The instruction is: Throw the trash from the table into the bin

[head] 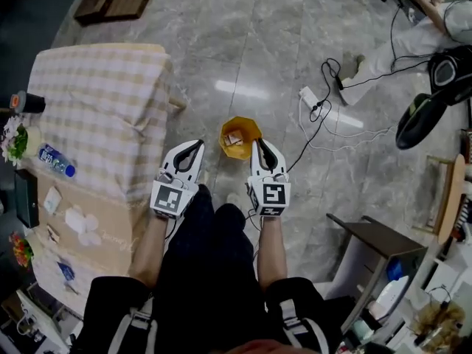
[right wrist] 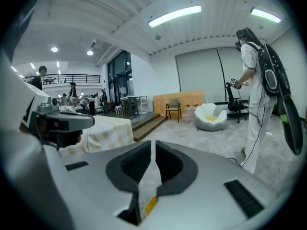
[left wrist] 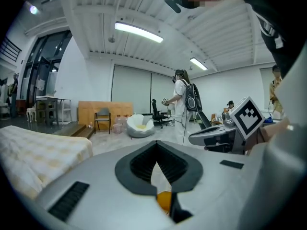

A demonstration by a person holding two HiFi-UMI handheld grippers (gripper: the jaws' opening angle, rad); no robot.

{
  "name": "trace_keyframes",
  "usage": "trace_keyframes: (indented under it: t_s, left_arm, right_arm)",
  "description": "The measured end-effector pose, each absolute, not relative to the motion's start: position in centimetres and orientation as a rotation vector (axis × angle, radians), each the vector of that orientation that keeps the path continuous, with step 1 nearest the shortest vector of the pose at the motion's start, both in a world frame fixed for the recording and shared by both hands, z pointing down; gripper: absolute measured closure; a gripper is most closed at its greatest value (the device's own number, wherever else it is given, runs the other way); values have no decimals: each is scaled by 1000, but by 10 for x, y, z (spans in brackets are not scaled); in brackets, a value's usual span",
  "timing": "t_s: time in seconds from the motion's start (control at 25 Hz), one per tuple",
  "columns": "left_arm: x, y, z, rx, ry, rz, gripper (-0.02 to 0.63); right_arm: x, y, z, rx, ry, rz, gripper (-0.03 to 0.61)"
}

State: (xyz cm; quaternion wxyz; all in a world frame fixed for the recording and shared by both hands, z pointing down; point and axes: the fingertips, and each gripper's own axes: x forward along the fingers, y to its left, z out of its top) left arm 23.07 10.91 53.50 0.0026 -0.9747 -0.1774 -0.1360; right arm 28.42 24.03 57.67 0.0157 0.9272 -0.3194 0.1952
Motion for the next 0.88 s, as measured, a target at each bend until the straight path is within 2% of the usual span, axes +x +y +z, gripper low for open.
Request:
trace_keyframes:
  t_s: [0.4, 0.88]
  left_arm:
    - [213, 117, 437, -3055, -590, -363, 611]
    - [204, 120, 402, -3083, -610, -326, 611]
  right_arm:
    - [262, 239, 460, 2916, -1003, 475, 568]
    - [247, 240, 429, 2910, -1000, 457, 571]
